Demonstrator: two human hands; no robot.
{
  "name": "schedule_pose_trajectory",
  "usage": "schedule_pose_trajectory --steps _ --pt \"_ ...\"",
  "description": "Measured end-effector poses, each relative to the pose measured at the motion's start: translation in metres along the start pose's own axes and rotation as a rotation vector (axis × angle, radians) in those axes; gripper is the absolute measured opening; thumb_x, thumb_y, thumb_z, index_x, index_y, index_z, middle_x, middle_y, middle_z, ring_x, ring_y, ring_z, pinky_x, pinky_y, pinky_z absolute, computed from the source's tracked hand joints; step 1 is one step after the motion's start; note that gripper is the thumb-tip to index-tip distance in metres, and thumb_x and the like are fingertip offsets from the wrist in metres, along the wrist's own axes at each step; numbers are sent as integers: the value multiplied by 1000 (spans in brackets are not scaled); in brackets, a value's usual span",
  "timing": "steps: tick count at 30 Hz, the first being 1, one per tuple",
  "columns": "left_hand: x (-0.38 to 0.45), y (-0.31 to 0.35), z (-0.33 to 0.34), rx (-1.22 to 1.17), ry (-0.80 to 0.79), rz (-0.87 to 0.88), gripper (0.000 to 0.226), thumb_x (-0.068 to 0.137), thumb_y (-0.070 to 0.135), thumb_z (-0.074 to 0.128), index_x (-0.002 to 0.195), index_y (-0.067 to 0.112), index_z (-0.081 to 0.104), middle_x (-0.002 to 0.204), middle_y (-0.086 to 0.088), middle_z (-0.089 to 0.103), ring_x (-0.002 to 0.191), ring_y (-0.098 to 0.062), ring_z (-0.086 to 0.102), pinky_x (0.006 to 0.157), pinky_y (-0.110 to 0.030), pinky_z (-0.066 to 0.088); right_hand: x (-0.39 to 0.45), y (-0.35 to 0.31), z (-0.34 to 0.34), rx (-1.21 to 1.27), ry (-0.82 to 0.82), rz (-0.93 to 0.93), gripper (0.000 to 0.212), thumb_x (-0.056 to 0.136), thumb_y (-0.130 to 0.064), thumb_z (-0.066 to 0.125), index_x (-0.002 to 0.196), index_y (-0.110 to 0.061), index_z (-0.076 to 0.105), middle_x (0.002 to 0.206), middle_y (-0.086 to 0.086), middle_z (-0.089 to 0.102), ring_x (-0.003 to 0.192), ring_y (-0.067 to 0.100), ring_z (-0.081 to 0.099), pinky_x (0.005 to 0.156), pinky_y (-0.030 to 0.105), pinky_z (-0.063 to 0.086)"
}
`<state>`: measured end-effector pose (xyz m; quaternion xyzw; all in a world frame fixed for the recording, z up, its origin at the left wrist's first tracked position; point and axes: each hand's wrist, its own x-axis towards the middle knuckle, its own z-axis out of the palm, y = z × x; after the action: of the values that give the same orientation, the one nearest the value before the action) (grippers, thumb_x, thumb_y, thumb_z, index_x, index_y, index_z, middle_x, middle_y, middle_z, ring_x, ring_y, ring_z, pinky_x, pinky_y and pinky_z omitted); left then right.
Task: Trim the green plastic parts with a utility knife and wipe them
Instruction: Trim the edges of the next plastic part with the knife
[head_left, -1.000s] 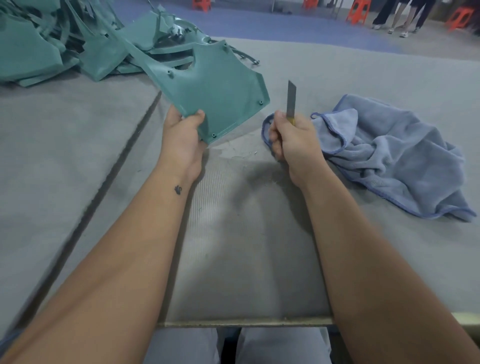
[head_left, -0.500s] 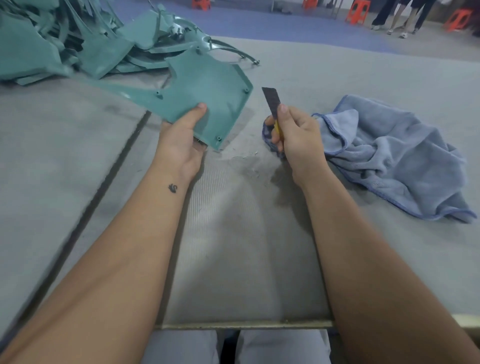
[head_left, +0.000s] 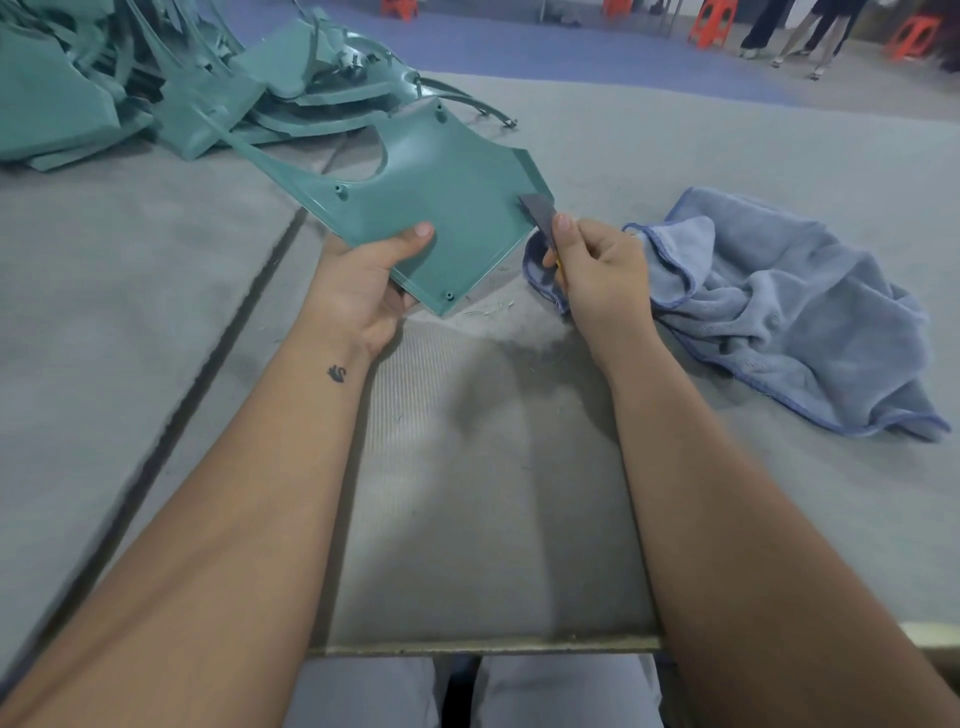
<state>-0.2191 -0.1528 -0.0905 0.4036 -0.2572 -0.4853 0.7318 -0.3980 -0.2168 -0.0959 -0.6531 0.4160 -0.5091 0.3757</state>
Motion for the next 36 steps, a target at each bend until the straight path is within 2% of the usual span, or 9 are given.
schedule_pose_trajectory --steps 5,9,12,15,20,25,29,33,36 --pt "0 0 -1 -40 -8 -20 47 84 -7 63 129 6 56 117 -10 68 99 -23 69 72 -41 59 -1 0 0 -39 -43 -6 42 101 -24 49 59 -16 49 44 -8 40 48 13 37 53 27 31" --pt "1 0 -3 -80 0 -28 48 84 -7 62 130 6 55 119 -11 67 100 -23 69 70 -39 60 -3 1 3 -66 -95 14 40 100 -23 50 61 -14 49 40 -14 41 43 1 35 50 16 31" --pt "1 -1 -2 -96 17 -41 44 85 -6 62 127 7 57 112 -9 69 93 -20 71 66 -36 59 -6 1 1 -147 -174 -36 37 99 -27 51 67 -8 53 44 -14 42 47 3 36 54 22 31" --pt "2 -1 -3 -120 16 -30 36 86 -7 60 118 9 60 103 -7 72 89 -21 72 64 -36 59 -9 -1 3 -362 -279 -81 39 98 -32 53 62 -17 53 50 -9 41 51 8 38 56 30 31" --pt "3 -1 -5 -130 -9 -37 35 87 -6 60 119 9 60 108 -8 70 92 -22 71 66 -37 59 -6 -7 1 57 -79 -51 39 102 -21 45 64 -16 47 47 -7 41 45 8 35 49 25 31" --pt "3 -2 -6 -110 -22 -18 40 85 -7 61 122 9 59 113 -9 70 101 -26 69 74 -44 60 -4 -4 2 -38 -81 -52 33 103 -19 42 70 -17 46 60 5 39 56 14 34 57 30 32" --pt "3 -1 -5 -155 -1 -25 34 87 -7 60 117 8 60 99 -7 73 92 -24 71 68 -40 60 -7 -2 2 -180 -252 -77 33 101 -22 46 68 -18 50 62 -2 44 59 11 39 59 26 33" --pt "4 0 -4 -194 17 -31 37 88 -6 58 123 6 57 100 -8 73 88 -23 72 66 -38 60 -9 -1 4 -431 -424 -138 32 99 -29 48 71 -14 54 60 -9 43 56 6 37 57 26 30" --pt "4 0 -5 -203 22 -38 35 88 -5 59 120 7 59 101 -7 72 89 -23 72 69 -40 60 -8 -3 4 -208 -318 -90 33 100 -23 48 68 -16 52 57 -3 40 56 11 37 59 29 32"
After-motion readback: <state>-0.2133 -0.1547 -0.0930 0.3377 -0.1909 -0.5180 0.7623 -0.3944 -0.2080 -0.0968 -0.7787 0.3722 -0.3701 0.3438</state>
